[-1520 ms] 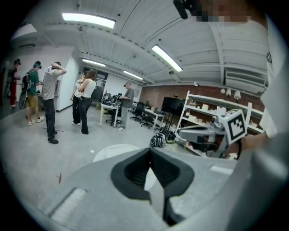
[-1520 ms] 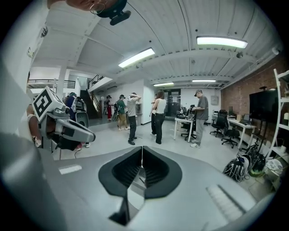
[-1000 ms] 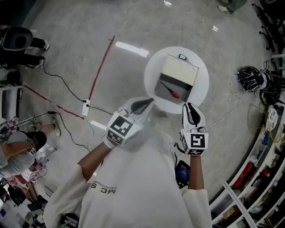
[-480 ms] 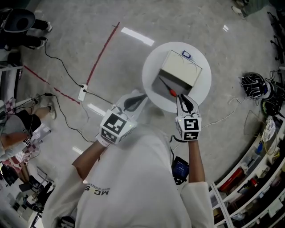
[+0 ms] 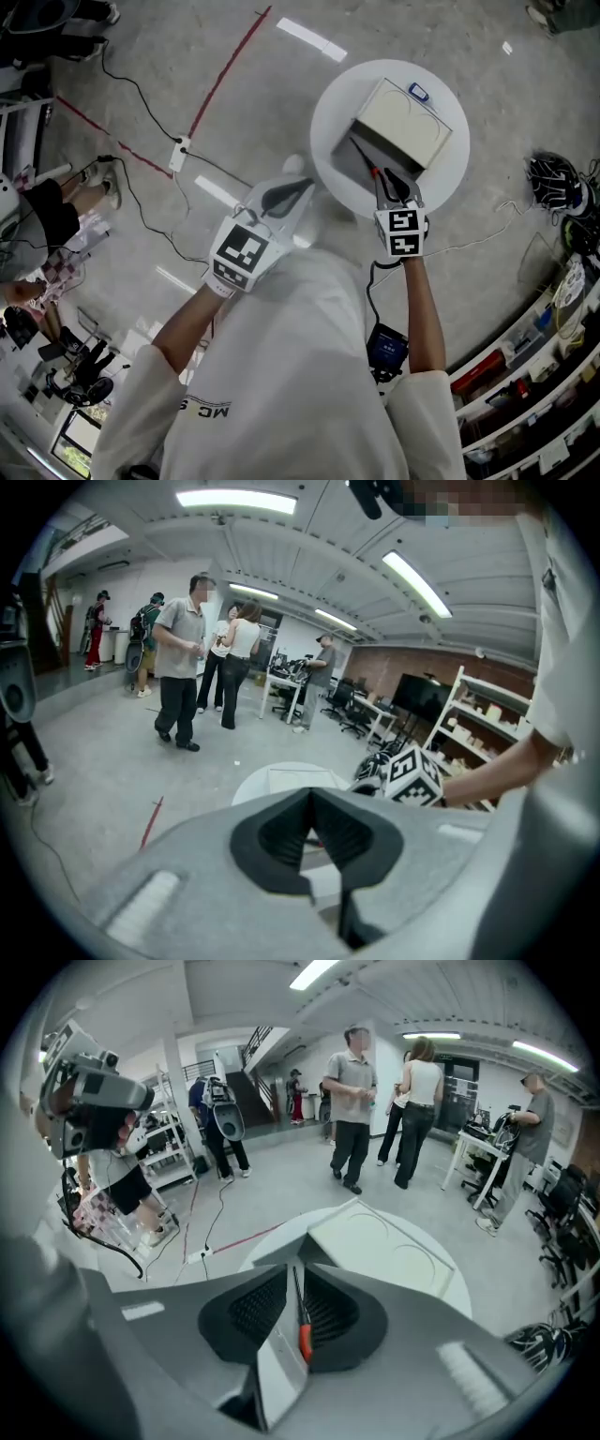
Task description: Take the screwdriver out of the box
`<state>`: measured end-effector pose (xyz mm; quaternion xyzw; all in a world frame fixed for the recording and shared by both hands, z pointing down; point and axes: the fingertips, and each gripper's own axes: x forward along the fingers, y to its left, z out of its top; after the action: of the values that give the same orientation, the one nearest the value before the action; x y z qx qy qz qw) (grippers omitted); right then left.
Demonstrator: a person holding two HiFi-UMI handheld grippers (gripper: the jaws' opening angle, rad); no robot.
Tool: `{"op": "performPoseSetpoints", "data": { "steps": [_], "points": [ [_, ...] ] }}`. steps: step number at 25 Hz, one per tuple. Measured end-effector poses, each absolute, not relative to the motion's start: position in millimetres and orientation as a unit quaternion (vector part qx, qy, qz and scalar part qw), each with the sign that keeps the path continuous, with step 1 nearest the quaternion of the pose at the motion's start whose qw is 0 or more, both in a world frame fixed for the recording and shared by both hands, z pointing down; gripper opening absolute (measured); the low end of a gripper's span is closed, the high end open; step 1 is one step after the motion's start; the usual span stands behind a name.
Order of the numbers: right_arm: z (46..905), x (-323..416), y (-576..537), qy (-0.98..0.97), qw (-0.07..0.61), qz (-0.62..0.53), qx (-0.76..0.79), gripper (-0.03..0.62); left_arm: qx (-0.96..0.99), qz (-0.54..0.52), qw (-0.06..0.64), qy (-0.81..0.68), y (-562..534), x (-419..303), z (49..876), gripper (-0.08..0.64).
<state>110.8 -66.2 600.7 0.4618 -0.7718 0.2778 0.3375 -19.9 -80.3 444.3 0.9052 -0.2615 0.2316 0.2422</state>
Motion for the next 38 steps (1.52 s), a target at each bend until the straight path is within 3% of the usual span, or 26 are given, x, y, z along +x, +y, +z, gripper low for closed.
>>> {"op": "performPoseSetpoints", "data": {
  "steps": [19, 38],
  "points": [
    [735.5, 107.0, -73.3, -0.766, 0.444, 0.302, 0.355, 0.078, 0.892, 0.251, 0.269, -0.261, -71.3, 5.1, 506.7, 0.000],
    [785.0, 92.3, -71.6, -0.723, 0.543, 0.334, 0.267, 0.091, 0.887, 0.244, 0.281, -0.272, -81.0, -12.2, 513.5, 0.000]
  ]
}}
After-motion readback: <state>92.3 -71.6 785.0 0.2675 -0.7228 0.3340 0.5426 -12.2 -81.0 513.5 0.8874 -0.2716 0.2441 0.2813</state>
